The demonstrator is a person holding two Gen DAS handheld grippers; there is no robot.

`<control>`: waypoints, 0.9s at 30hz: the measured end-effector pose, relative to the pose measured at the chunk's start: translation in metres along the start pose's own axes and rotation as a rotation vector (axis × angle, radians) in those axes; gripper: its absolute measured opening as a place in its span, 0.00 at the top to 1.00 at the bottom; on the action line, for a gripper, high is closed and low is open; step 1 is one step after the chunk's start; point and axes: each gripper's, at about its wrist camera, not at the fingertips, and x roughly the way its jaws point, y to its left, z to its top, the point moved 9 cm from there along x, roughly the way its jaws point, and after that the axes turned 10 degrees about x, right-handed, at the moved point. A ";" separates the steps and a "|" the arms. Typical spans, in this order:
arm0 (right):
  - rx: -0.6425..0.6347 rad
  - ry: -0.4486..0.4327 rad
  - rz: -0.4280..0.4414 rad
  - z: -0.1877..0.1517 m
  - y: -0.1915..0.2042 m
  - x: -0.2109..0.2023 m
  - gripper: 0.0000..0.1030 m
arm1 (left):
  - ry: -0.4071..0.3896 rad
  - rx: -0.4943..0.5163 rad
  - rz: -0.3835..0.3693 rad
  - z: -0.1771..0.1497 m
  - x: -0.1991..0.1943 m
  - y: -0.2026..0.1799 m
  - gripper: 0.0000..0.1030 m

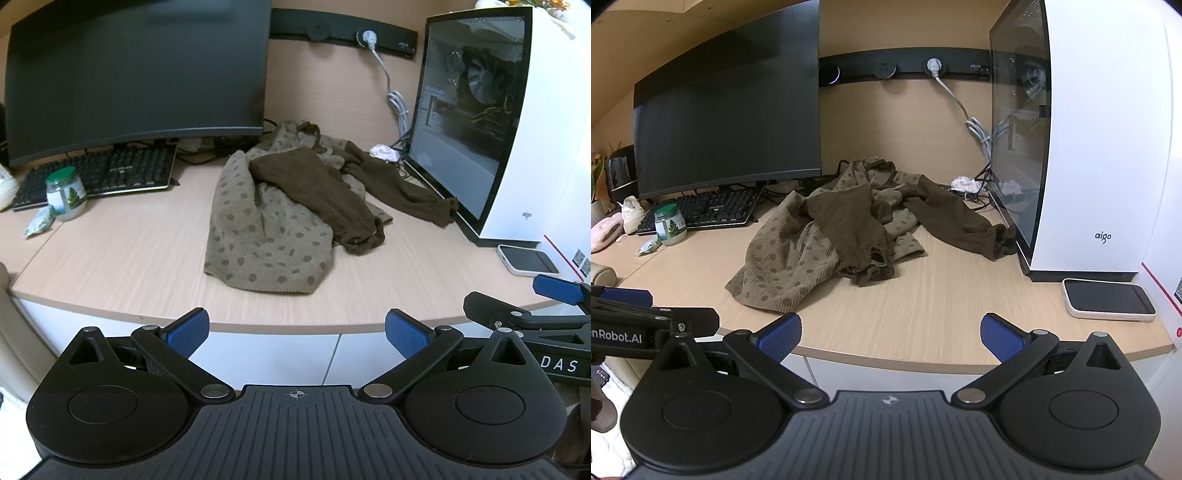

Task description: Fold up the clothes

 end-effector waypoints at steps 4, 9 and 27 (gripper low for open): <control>0.001 -0.002 -0.004 0.001 0.001 0.001 0.00 | -0.001 0.004 -0.003 0.001 0.002 0.001 0.00; 0.005 -0.001 -0.013 0.001 0.003 0.005 0.00 | 0.004 0.019 -0.012 0.002 0.008 0.002 0.00; 0.098 0.013 -0.207 0.029 0.038 0.050 0.00 | 0.026 0.077 -0.173 0.037 0.067 0.065 0.00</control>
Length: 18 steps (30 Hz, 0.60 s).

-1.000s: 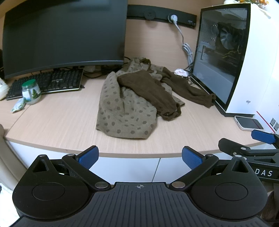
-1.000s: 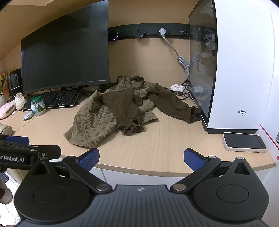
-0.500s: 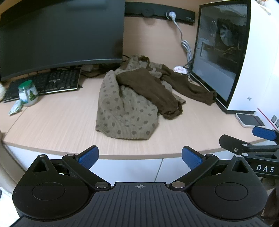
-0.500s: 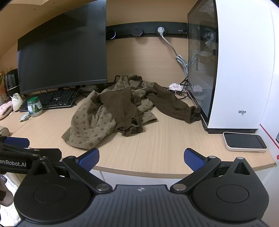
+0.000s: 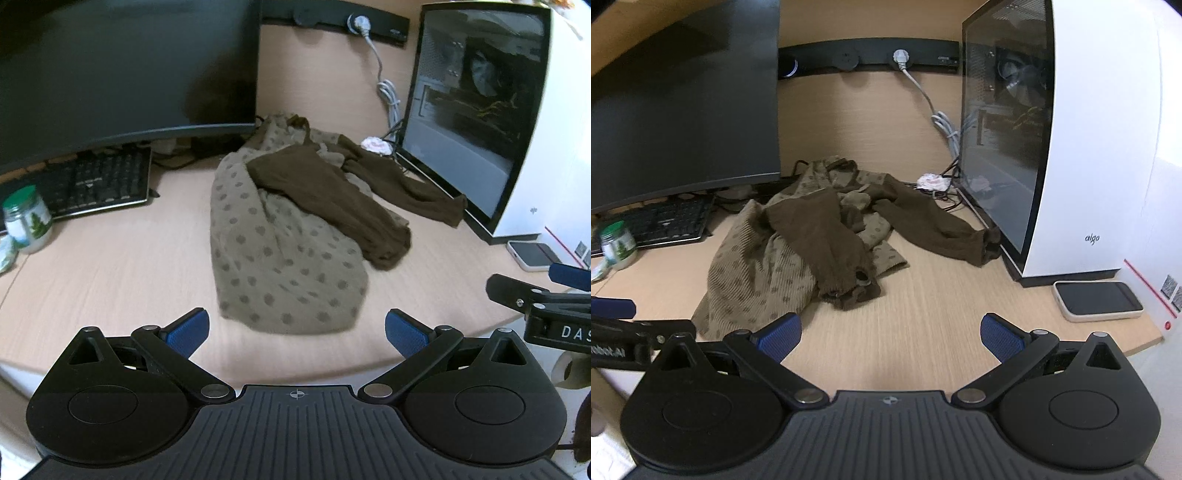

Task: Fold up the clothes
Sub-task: 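Reach both tools down toward the beige dress and brown cardigan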

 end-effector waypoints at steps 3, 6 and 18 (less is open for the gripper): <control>0.083 0.116 0.008 0.005 0.016 0.022 0.00 | 0.002 -0.019 -0.120 0.019 0.008 0.023 0.00; 0.127 0.222 0.004 0.006 0.031 0.047 0.00 | -0.018 -0.036 -0.212 0.037 0.016 0.039 0.00; 0.151 0.116 0.030 0.082 -0.009 0.115 0.00 | -0.001 -0.097 -0.353 0.113 0.138 0.017 0.00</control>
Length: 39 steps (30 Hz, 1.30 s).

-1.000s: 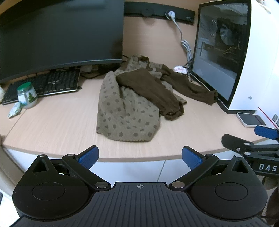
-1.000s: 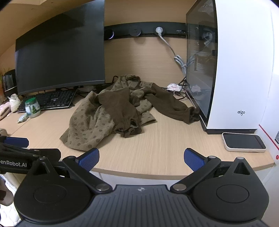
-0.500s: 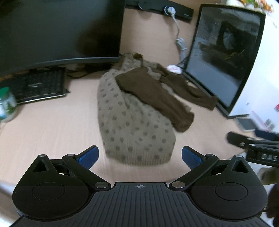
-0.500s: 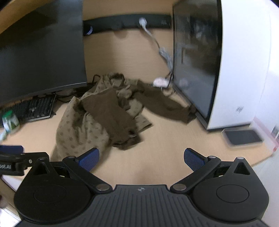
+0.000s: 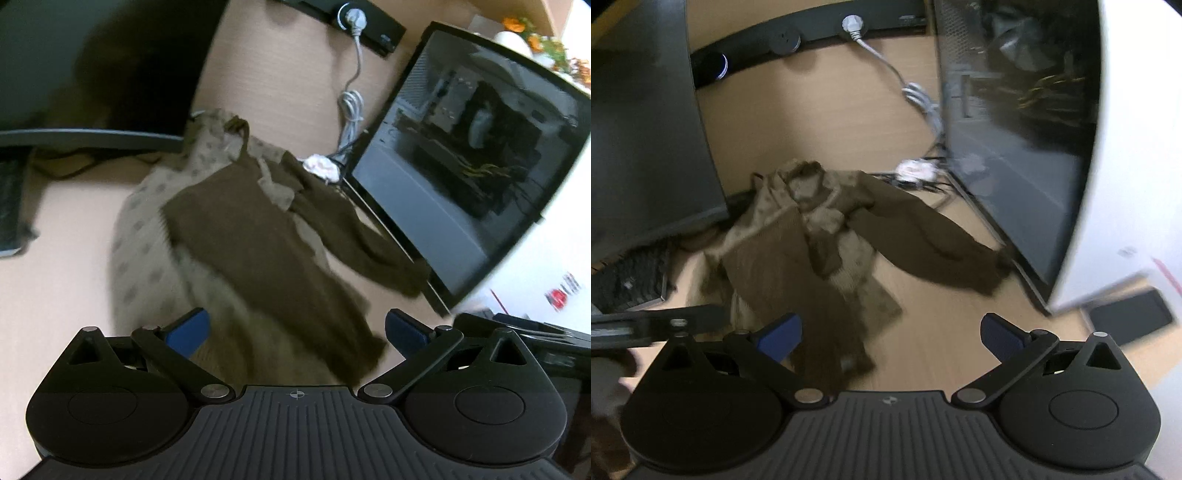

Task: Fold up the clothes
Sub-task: 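Reach both tools down toward the beige dress and brown cardigan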

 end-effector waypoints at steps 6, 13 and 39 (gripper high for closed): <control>0.054 0.120 0.228 0.041 0.032 0.091 0.00 | 0.075 -0.110 0.066 -0.003 0.045 0.024 0.00; 0.020 0.263 0.346 0.050 0.085 0.204 0.00 | 0.103 -0.235 0.121 -0.022 0.053 0.055 0.00; 0.190 0.191 0.315 -0.029 0.037 0.005 0.00 | 0.253 -0.168 -0.276 -0.069 -0.045 -0.032 0.00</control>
